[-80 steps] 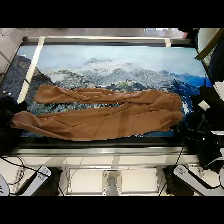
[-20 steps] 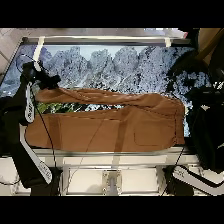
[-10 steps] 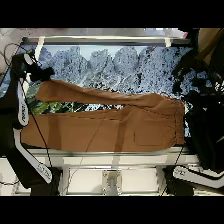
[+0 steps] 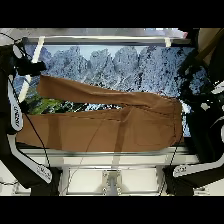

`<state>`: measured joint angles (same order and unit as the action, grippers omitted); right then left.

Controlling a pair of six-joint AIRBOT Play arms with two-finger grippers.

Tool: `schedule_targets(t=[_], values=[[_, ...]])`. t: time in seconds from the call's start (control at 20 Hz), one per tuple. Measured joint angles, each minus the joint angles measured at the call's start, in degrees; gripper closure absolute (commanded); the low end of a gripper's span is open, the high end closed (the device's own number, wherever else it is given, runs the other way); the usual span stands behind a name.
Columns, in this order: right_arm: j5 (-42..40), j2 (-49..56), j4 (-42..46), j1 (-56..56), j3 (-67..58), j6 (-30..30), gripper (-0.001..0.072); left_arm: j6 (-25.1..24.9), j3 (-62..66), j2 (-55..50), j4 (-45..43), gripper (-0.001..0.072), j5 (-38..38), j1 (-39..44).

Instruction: Fold the clothes and pants, and hang the long-sleeved shirts on hangers.

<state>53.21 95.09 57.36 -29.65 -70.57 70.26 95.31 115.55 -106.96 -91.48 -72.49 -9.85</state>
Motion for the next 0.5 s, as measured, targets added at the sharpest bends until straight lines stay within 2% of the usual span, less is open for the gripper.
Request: schedule_targets(t=[0.2,0.25,0.3,0.35,0.5], values=[[1.8,5.3,-8.1,0.2,-1.6,-6.2,0.0280,-0.1,-0.3,-0.2,-0.4,0.0695,-1.2,0.1],[2.0,6.1,-9.7,0.4,-1.8,-7.3,0.0348,-0.1,-0.4,-0.2,-0.4,0.0695,-1.5,0.1],[2.0,6.8,-10.8,0.6,-2.0,-8.2,0.0533,-0.1,-0.4,-0.2,-0.4,0.0695,-1.7,0.1],[2.1,7.3,-11.2,0.8,-2.0,-9.0,0.0675,-0.1,-0.4,-0.2,-0.4,0.0695,-1.8,0.1],[2.3,7.8,-12.7,1.3,-2.3,-10.4,0.0679,-0.2,-0.4,-0.2,-0.5,0.0695,-2.1,0.1]])
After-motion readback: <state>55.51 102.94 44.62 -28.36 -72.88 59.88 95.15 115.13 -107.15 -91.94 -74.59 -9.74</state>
